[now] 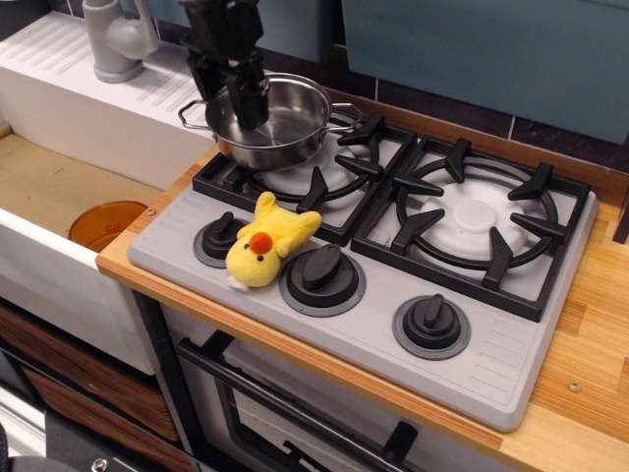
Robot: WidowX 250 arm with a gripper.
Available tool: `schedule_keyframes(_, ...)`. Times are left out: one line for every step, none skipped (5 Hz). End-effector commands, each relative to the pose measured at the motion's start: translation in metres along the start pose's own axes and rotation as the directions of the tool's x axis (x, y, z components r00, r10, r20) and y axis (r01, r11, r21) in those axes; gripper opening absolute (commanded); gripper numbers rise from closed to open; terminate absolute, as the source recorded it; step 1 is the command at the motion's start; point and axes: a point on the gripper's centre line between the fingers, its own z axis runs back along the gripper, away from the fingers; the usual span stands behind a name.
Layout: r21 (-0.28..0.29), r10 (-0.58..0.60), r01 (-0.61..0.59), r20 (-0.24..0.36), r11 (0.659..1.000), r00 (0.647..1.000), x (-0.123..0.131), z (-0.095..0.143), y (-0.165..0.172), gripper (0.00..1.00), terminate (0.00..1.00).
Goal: Put pot or pan on stove and put stuffedduck in pot or pan
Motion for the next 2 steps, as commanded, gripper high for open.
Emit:
schedule_keyframes(0.079, -0.002, -0.002, 0.050, 0.997, 0.999, 0.020, 0.063, -0.015, 1.00, 0.00)
schedule_keyframes(0.081, -0.020, 0.017, 0.039, 0.997, 0.999, 0.023, 0.080, -0.021, 1.00, 0.00)
